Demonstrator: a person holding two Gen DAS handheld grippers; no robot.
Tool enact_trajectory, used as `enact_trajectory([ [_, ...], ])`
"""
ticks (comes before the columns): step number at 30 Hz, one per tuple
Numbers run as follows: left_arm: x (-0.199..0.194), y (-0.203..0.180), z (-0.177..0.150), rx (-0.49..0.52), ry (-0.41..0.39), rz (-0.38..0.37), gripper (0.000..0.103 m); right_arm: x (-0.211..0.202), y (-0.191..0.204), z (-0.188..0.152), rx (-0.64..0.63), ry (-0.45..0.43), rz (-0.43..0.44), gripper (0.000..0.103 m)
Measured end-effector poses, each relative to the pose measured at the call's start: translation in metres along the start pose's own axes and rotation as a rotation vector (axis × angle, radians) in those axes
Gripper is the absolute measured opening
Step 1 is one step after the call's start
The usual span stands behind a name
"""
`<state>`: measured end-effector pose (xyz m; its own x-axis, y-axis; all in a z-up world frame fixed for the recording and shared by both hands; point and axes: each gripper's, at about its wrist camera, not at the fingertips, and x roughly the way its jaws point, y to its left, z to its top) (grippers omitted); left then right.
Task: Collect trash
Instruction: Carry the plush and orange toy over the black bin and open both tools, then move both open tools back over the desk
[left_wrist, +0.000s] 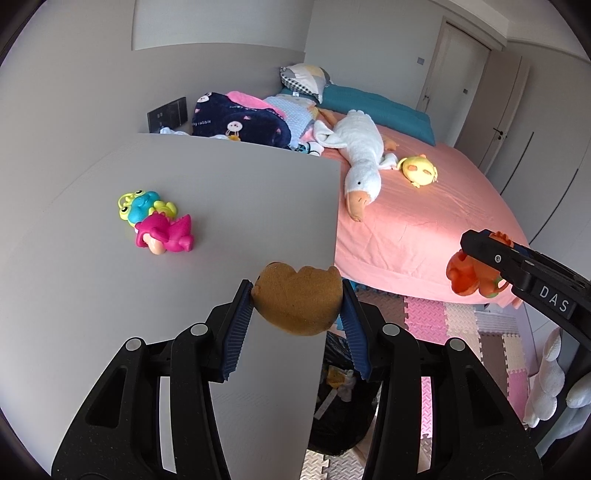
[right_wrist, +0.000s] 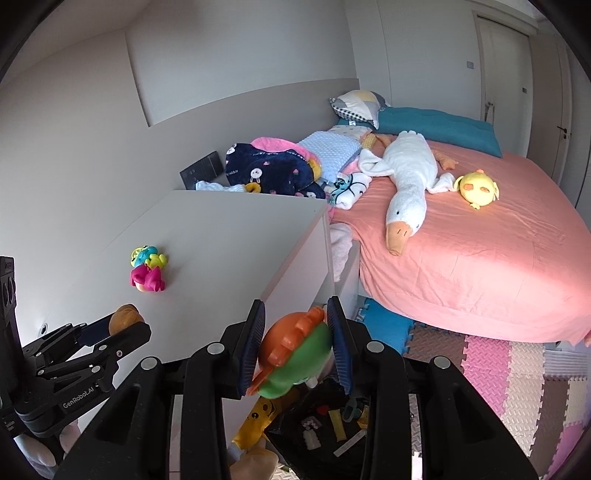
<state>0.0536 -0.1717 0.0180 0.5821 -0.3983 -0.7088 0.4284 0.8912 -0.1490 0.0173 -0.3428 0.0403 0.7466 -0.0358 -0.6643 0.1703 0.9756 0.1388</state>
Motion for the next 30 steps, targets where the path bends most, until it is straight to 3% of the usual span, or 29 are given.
enact_trajectory([
  [25,0.035,-0.085,-0.006,0.147,0.074,-0.077,0.047,-0.022,-0.076,-0.004,0.124,-0.029,-0.078,0.034],
  [26,0.036,-0.085,-0.007,0.147,0.082,-0.079,0.05,-0.019,-0.079,-0.003,0.144,-0.019,-0.061,0.036],
  [27,0.038,-0.086,-0.007,0.151,0.096,-0.09,0.057,-0.017,-0.081,-0.002,0.16,-0.006,-0.062,0.054],
  [28,0.038,-0.086,-0.008,0.153,0.103,-0.093,0.082,-0.017,-0.082,-0.001,0.167,-0.002,-0.082,0.063],
  [29,0.036,-0.086,-0.01,0.153,0.091,-0.081,0.097,-0.018,-0.081,-0.001,0.163,-0.019,-0.107,0.071],
  [30,0.033,-0.085,-0.011,0.156,0.067,-0.061,0.097,-0.02,-0.08,-0.001,0.154,-0.035,-0.123,0.071],
])
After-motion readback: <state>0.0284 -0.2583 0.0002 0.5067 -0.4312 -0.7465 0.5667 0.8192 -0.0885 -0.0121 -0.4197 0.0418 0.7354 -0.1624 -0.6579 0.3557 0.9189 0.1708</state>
